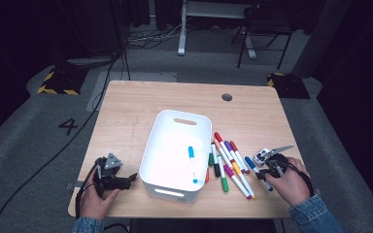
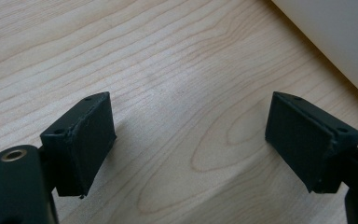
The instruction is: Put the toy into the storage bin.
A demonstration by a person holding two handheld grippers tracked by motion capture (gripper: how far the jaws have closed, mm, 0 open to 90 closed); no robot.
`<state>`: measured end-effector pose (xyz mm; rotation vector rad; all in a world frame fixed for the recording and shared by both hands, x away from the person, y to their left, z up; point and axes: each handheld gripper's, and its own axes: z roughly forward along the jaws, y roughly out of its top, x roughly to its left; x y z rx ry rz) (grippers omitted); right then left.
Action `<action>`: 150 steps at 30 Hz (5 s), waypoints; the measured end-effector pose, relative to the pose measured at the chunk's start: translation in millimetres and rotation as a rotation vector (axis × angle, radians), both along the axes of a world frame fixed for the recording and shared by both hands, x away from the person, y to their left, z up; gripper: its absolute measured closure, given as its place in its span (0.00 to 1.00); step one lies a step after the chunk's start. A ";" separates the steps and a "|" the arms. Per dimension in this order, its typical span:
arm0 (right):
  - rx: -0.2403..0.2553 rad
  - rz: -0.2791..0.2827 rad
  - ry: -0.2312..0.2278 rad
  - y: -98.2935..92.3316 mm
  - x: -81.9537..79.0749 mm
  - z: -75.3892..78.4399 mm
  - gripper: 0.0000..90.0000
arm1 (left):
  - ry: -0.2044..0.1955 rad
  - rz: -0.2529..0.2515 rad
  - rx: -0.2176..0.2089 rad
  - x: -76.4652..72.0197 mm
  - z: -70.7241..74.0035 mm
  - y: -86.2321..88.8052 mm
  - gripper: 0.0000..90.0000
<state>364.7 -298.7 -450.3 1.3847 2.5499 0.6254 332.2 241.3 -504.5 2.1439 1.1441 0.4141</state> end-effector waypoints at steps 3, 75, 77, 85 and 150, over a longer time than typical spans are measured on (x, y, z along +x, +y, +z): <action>0.023 0.003 -0.019 -0.3 -0.5 8.1 0.85 | 0.000 0.001 0.000 0.0 0.0 0.0 0.18; 0.171 0.439 -0.121 149.9 16.1 120.6 0.85 | 0.030 0.045 0.022 12.7 -1.1 -8.9 0.00; 0.175 0.447 -0.122 154.5 16.1 120.4 0.85 | 0.026 0.051 0.024 13.1 -1.3 -9.7 0.00; 0.184 0.471 -0.111 169.8 14.2 119.4 0.85 | 0.029 0.050 0.023 14.0 -0.9 -13.2 0.00; 0.088 0.638 -0.102 232.6 -2.1 82.6 0.60 | 0.026 0.033 0.032 13.4 -0.7 -16.0 0.01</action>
